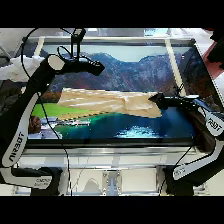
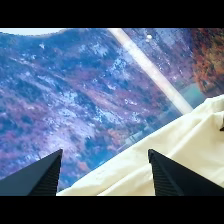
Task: Fold the shirts.
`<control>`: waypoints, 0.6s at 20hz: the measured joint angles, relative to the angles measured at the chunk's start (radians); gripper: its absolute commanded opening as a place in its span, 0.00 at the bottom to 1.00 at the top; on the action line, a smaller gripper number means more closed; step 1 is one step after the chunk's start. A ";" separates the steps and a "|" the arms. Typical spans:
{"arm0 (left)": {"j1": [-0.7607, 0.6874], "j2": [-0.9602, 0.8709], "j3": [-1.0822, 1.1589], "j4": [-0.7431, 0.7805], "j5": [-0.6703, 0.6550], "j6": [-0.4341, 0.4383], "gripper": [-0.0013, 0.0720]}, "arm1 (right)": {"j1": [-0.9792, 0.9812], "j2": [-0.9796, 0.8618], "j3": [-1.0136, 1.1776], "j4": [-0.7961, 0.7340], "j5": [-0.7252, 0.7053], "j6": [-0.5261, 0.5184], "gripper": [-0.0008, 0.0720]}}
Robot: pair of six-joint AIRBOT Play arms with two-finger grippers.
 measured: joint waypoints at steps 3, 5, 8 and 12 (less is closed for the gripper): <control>0.000 -0.016 -0.001 0.000 -0.004 0.000 0.03 | 0.023 -0.002 -0.002 0.001 0.010 -0.013 0.05; 0.000 -0.041 -0.001 0.000 -0.014 0.000 0.03 | 0.027 0.001 -0.002 0.047 0.062 -0.032 0.05; -0.003 -0.113 -0.001 0.000 -0.059 -0.039 0.03 | 0.032 0.040 -0.001 0.111 0.133 -0.052 0.05; -0.021 -0.247 -0.001 0.016 -0.161 -0.124 0.02 | 0.034 0.161 -0.001 0.143 0.176 -0.037 0.05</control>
